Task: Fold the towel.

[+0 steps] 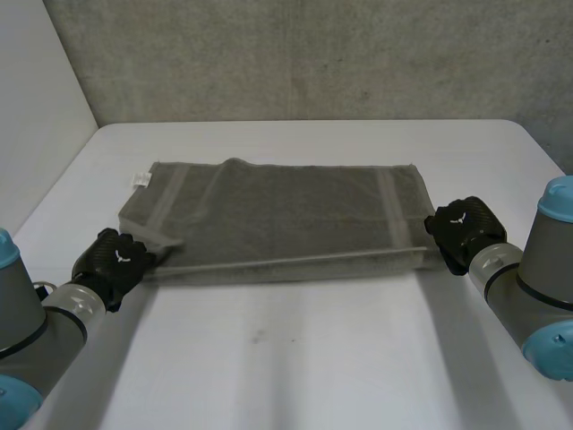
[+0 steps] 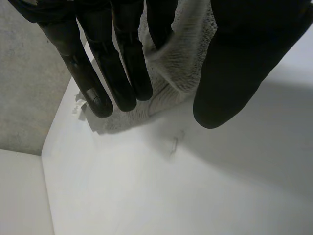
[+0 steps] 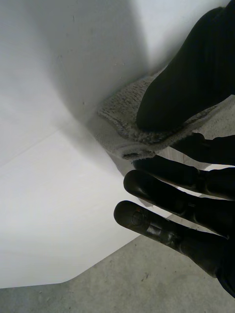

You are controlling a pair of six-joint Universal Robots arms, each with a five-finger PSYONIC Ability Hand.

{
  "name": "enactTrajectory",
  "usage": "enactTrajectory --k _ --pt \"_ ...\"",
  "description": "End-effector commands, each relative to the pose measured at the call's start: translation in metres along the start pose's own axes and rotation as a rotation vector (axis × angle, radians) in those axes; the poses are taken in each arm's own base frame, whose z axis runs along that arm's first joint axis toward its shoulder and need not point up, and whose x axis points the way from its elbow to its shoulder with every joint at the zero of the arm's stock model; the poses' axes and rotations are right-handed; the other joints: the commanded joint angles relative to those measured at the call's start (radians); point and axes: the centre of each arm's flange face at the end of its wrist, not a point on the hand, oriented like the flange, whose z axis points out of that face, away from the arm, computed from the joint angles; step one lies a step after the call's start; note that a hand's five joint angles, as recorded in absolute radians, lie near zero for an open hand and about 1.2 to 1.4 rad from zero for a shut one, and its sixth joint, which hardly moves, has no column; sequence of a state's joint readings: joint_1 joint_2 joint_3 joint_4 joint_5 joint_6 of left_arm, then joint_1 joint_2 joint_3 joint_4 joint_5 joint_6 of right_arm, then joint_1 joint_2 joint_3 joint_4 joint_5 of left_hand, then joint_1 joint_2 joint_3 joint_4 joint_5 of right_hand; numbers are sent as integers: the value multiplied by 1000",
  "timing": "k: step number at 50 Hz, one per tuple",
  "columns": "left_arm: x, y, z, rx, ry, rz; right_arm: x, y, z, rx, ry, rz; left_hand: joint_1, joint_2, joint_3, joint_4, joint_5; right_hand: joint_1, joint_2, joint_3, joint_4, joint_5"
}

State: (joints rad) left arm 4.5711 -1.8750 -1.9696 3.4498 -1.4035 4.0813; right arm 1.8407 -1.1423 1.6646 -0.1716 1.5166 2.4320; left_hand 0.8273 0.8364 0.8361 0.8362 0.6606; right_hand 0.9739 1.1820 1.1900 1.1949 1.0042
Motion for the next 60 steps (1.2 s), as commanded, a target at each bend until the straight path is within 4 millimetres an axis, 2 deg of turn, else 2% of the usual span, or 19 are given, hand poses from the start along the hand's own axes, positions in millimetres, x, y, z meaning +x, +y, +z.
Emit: enactTrajectory --k 1,6,8,11,13,16,20,27,30,35,41,43,46,48,49,51,54,58,60 --pt "-21 -18 -7 63 -83 8 4 -5 -3 12 4 0 569 560 560 560 561 422 214 206 201 218" --pt "-52 -46 -19 160 -201 32 30 -36 -19 100 88 -5 569 560 560 560 561 422 214 206 201 218" --pt "-79 -72 -33 249 -303 32 57 -71 -44 192 160 -15 569 560 560 560 561 422 214 206 201 218" --pt "-93 -86 -42 300 -351 21 78 -99 -66 238 187 -19 569 560 560 560 561 422 214 206 201 218" --pt "-119 -112 -60 395 -435 -19 84 -109 -73 235 170 -20 569 560 560 560 561 422 214 206 201 218" --pt "-135 -126 -74 436 -461 -54 94 -122 -87 202 116 -19 569 560 560 560 561 422 214 206 201 218" --pt "-136 -127 -76 404 -425 -67 104 -127 -95 159 78 -23 569 560 560 560 561 422 214 206 201 218" --pt "-107 -99 -38 209 -206 -113 94 -101 -56 16 -6 -106 569 560 560 560 561 422 214 206 201 218" --pt "-88 -82 -12 117 -101 -133 87 -93 -45 -12 -33 -109 569 560 560 560 561 422 214 206 201 218" --pt "-66 -57 49 20 -10 -131 48 -70 3 -92 -125 -128 569 560 560 560 561 422 214 206 201 218" --pt "-87 -61 87 26 -113 -95 46 -72 43 -70 -2 -150 569 560 560 560 561 422 214 206 201 218" --pt "-123 -84 99 106 -248 -77 67 -94 63 50 160 -142 569 560 560 560 561 422 214 206 201 218" --pt "-145 -105 98 189 -336 -77 84 -115 67 151 265 -126 569 560 560 560 561 422 214 206 201 218" --pt "-185 -154 86 396 -526 -74 121 -161 61 388 477 -85 569 560 560 560 561 422 214 206 201 218" --pt "-185 -154 86 398 -527 -74 121 -162 61 390 478 -85 569 560 560 560 561 422 214 206 201 218" --pt "-216 -199 56 615 -695 -104 157 -206 32 632 670 -34 569 560 560 560 561 422 214 206 201 218" --pt "-239 -219 26 763 -802 -161 174 -227 4 775 772 5 569 560 560 560 561 422 214 206 201 218" --pt "-234 -212 21 766 -790 -222 168 -222 -2 769 736 11 569 560 560 560 561 422 214 206 201 218" --pt "-210 -191 34 686 -713 -243 148 -203 8 699 633 -2 569 560 560 560 561 422 214 206 201 218"
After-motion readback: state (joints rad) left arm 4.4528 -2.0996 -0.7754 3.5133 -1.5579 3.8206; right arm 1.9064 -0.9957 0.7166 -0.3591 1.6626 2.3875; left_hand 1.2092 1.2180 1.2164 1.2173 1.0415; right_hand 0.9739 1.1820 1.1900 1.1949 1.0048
